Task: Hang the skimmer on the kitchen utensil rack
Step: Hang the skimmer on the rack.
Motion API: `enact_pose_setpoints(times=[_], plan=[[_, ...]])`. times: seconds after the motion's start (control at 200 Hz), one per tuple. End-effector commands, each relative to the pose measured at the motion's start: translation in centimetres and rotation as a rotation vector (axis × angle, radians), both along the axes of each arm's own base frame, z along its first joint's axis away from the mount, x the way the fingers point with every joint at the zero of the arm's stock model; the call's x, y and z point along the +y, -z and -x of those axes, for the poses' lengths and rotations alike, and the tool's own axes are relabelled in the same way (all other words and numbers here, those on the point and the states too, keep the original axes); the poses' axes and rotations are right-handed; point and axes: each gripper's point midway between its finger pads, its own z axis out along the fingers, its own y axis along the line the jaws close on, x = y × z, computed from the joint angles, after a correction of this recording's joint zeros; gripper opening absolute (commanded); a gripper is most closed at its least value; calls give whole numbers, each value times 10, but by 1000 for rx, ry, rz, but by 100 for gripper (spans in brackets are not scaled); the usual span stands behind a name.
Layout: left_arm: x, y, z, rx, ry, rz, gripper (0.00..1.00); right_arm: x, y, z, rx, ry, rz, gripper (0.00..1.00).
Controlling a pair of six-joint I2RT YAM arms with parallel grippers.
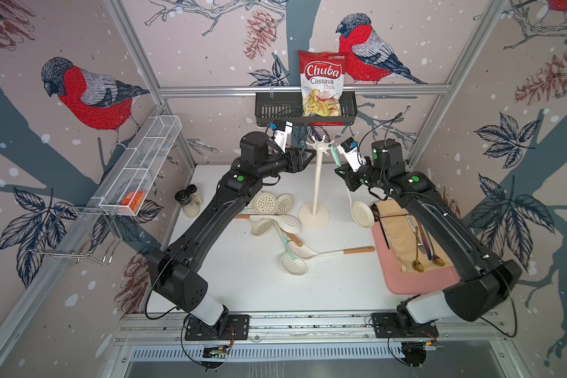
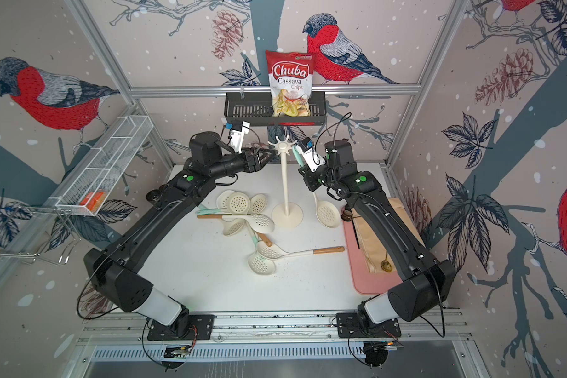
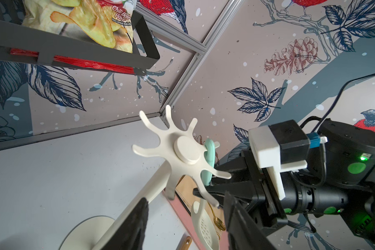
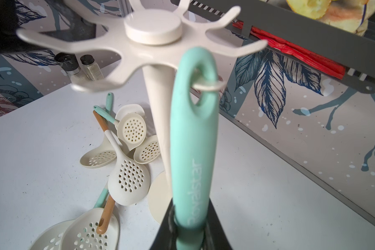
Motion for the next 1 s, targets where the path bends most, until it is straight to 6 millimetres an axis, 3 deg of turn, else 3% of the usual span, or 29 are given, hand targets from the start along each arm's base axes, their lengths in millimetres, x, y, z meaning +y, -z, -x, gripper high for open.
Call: enact_pose_setpoints(times=[0.0, 0.26, 0.38, 0.48, 0.535, 0.645, 0.705, 0.8, 0.861, 0.996], plan=[[-1, -5, 2, -21, 21, -3, 49, -2, 4, 1, 3, -3, 32, 0], [-5, -6, 3, -23, 43, 3, 48, 0, 22, 6, 42, -16, 51, 0], [-3, -4, 6, -26, 39, 0, 69, 7, 27, 5, 45, -24, 30, 0], [6, -2, 9, -40, -4, -5, 84, 7, 20, 1, 27, 0, -1, 0], [13, -1, 11, -53, -36, -17, 91, 5, 9, 0, 4, 14, -36, 17], [29, 1, 15, -77, -105, -45, 96, -5, -21, 4, -60, 41, -128, 70], [38, 4, 19, -84, -141, -66, 96, -11, -39, 9, -95, 56, -180, 86], [55, 18, 23, -71, -216, -118, 96, -24, -58, 19, -131, 113, -264, 99], [68, 34, 27, -43, -268, -167, 95, -36, -63, 28, -140, 170, -315, 100], [99, 83, 44, 57, -371, -270, 88, -56, -38, 48, -68, 281, -399, 100]])
